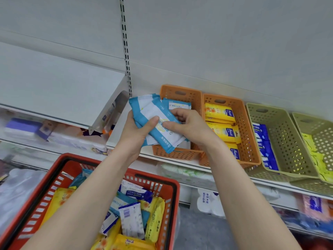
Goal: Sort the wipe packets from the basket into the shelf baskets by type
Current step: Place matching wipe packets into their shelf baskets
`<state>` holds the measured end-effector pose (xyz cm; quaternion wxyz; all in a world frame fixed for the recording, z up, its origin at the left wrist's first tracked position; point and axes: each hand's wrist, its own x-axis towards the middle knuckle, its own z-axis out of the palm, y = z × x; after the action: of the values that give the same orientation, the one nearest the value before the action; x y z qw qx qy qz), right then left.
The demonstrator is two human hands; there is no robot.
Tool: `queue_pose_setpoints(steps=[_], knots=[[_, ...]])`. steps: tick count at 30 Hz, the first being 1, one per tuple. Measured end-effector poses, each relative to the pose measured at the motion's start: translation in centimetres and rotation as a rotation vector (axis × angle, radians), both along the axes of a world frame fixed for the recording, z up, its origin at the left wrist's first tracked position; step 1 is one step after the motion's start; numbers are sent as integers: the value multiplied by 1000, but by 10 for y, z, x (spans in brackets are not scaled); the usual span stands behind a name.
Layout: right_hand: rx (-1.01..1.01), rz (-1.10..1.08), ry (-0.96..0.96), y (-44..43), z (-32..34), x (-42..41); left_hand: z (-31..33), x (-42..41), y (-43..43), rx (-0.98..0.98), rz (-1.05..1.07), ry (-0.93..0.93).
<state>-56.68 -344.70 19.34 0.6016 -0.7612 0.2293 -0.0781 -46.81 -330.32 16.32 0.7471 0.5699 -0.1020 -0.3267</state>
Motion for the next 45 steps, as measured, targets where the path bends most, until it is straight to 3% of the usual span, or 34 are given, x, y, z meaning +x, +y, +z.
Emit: queue_pose_setpoints(steps=[6,9,11,15,20,23,25,31,36,38,40,42,45], knots=[[-6,13,14,-6,9,1,-2,3,0,52,-25,-100],[-62,-220,-129,-14,12,4,-4,3,-1,53,8,-107],[-234,-393,-151,-29,13,0,-6,8,3,57,73,-69],[-509,-357,156,-46,-7,-3,-17,19,17,82,118,-26],[-328,-195,507,-29,-43,7,-23,18,24,76,126,22],[-650,19,786,-22,-52,8,-25,17,25,82,126,39],[-748,80,861,-18,-56,9,-23,17,25,79,125,49],[-941,73,795,-17,-55,17,-19,16,25,73,119,56],[-882,241,789,-15,-48,19,-13,15,23,2,80,132],[-850,192,761,-17,-50,20,-12,15,22,-40,45,161],[-722,0,573,-19,-48,19,-12,15,21,-42,24,156],[-415,-207,294,-18,-37,19,-13,15,19,-23,8,116],[-163,-216,-6,-7,-14,21,-13,15,14,7,-14,40]])
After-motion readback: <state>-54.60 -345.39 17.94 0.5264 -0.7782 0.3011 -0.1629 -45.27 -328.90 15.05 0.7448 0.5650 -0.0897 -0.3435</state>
